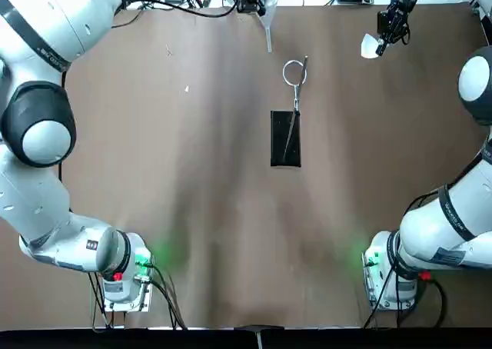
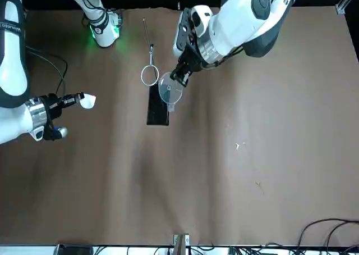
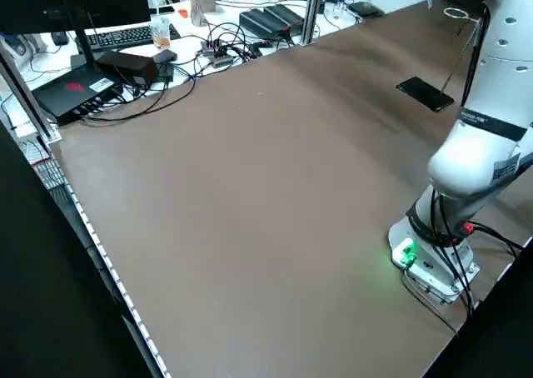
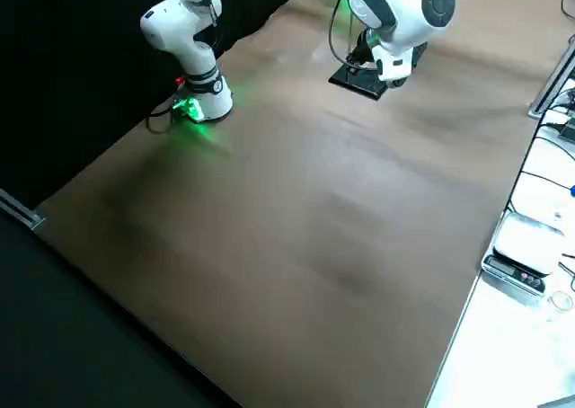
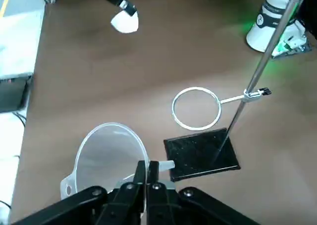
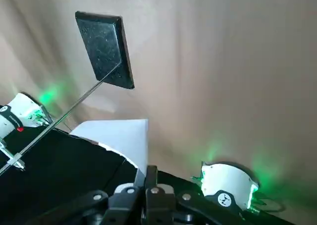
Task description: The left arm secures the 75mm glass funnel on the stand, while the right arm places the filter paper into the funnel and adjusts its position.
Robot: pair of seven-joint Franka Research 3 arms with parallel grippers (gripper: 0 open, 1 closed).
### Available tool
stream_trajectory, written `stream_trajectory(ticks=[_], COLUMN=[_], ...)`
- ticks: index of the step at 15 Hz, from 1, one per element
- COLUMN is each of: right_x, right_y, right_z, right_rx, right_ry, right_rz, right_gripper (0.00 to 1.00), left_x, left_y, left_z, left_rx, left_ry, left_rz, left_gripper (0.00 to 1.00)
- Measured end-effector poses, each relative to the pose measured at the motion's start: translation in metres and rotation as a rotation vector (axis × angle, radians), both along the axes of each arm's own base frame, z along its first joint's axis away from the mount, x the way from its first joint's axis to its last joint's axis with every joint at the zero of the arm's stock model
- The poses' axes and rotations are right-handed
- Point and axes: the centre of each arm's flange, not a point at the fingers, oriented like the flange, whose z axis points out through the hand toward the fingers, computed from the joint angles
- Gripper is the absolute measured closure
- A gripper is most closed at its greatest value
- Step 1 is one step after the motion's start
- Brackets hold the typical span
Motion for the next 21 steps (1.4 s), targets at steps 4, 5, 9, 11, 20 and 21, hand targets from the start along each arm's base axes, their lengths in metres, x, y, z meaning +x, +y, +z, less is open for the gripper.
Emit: stream_trajectory(ticks=[4, 5, 9, 11, 20, 21], right_x=[0.0, 0.0, 0.0, 0.0, 0.0, 0.0], right_y=[0.0, 0.0, 0.0, 0.0, 0.0, 0.0], right_z=[0.0, 0.0, 0.0, 0.0, 0.0, 0.0], right_rx=[0.0, 0.0, 0.0, 0.0, 0.001, 0.001], right_ry=[0.0, 0.0, 0.0, 0.0, 0.0, 0.0], right_rz=[0.0, 0.0, 0.0, 0.0, 0.0, 0.0], right_gripper=[0.99, 0.99, 0.99, 0.99, 0.99, 0.99], left_x=[-0.014, -0.017, -0.039, -0.046, -0.08, -0.082], left_y=[-0.017, -0.021, -0.039, -0.045, -0.074, -0.075], left_z=[0.017, 0.023, 0.042, 0.044, 0.04, 0.037], left_rx=[-0.053, -0.071, -0.081, -0.066, -0.037, -0.025], left_ry=[-0.06, -0.08, -0.17, -0.204, -0.267, -0.272], left_rz=[-0.036, -0.033, -0.058, -0.078, -0.136, -0.141], left_gripper=[0.97, 0.97, 0.97, 0.97, 0.97, 0.97])
